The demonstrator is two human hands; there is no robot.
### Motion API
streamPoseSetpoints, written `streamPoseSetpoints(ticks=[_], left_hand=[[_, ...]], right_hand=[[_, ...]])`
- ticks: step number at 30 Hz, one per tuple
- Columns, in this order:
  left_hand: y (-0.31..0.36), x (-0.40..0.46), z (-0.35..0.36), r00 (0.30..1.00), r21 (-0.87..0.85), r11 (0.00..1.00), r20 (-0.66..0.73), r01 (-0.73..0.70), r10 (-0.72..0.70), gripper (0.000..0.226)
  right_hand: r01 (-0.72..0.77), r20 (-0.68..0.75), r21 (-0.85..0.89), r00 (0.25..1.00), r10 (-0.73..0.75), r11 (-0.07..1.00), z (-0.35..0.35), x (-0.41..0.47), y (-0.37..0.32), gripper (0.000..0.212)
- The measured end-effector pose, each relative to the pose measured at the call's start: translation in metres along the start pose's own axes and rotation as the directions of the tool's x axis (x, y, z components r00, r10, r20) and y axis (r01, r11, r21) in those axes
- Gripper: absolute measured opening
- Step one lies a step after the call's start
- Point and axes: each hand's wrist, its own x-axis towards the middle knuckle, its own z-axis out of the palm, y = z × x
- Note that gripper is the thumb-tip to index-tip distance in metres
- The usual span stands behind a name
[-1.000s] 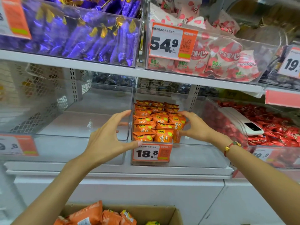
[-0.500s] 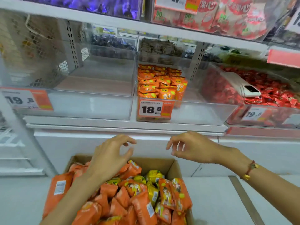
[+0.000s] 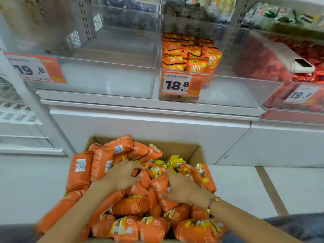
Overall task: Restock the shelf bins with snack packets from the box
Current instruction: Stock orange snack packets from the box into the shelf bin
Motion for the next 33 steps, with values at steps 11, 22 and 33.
streamPoseSetpoints(ticks=[11, 22, 33], left_hand=[[0.094, -0.016, -0.038, 0.971, -0.612, 0.755, -0.131, -0.236, 0.198, 0.095], [0.081, -0.015, -0.039, 0.997, -0.887, 0.46, 0.068, 0.05, 0.023, 0.062], [0.08, -0.02, -0.051, 0.976, -0.947, 0.273, 0.198, 0.167, 0.091, 0.059]], right_hand=[[-0.05, -0.114, 0.842, 0.957, 0.268, 0.537, -0.1, -0.012, 0.001, 0.045], [-0.373, -0.046, 0.102, 0.924, 0.379, 0.922, -0.115, -0.026, 0.055, 0.043], [-0.214, -0.065, 0.263, 0.969, 0.239, 0.941, -0.073, -0.017, 0.034, 0.066]])
